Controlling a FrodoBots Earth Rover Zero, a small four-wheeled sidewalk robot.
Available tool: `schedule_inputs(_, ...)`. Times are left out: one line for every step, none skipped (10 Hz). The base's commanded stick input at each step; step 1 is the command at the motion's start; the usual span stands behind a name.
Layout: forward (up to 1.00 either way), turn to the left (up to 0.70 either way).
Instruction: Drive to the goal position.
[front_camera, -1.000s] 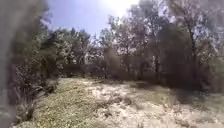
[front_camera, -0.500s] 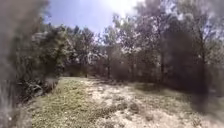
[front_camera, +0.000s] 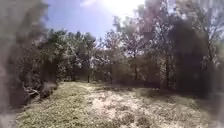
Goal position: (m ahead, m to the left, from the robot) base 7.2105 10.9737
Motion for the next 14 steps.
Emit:
schedule_inputs(0.70, 0.00)
schedule_inputs(0.70, 0.00)
schedule_inputs(0.70, 0.00)
schedule_inputs(0.70, 0.00)
schedule_inputs(0.70, 0.00)
schedule_inputs(0.70, 0.00)
schedule_inputs(0.70, 0.00)
schedule_inputs(0.70, 0.00)
schedule_inputs(0.70, 0.00)
schedule_inputs(0.70, 0.00)
schedule_inputs(0.70, 0.00)
schedule_inputs(0.70, 0.00)
schedule_inputs(0.70, 0.00)
schedule_inputs(0.70, 0.00)
